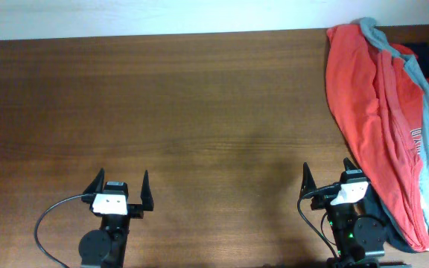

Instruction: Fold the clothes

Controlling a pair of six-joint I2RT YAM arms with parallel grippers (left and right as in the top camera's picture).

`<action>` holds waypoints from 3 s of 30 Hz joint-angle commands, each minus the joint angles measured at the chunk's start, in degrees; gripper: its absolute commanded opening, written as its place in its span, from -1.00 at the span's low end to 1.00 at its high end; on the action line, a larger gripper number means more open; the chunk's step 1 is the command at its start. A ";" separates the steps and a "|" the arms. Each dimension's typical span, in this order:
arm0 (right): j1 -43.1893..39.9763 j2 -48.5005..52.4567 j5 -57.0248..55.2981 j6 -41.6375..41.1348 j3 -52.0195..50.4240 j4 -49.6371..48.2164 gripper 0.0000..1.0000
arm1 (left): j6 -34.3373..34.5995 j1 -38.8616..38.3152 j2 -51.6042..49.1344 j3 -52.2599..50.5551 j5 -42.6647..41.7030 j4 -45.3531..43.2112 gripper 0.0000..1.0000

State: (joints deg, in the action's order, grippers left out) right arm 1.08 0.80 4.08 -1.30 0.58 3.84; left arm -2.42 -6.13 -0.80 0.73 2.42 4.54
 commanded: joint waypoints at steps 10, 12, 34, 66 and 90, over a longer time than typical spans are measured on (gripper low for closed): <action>-0.39 -0.44 -0.04 -0.02 -0.26 0.28 0.97 | -0.70 0.20 0.44 -0.20 0.20 0.07 0.98; -0.39 -0.44 -0.04 0.00 -0.26 0.28 0.97 | -0.70 0.17 0.46 -0.20 0.20 0.07 0.98; -0.39 -0.44 -0.04 0.00 -0.26 0.28 0.97 | -0.70 0.20 0.44 -0.20 0.20 0.07 0.98; -0.39 -0.44 -0.02 -0.02 -0.26 0.28 0.97 | -0.70 0.17 0.44 -0.20 0.22 0.04 0.98; -0.42 13.94 -1.81 -0.90 24.65 17.05 0.97 | 1.51 0.20 -19.04 21.22 -1.11 -0.09 0.98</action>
State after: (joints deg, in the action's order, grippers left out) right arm 1.08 9.30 3.33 -1.52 18.35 18.48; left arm -1.50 -6.13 -11.99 15.68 1.96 3.75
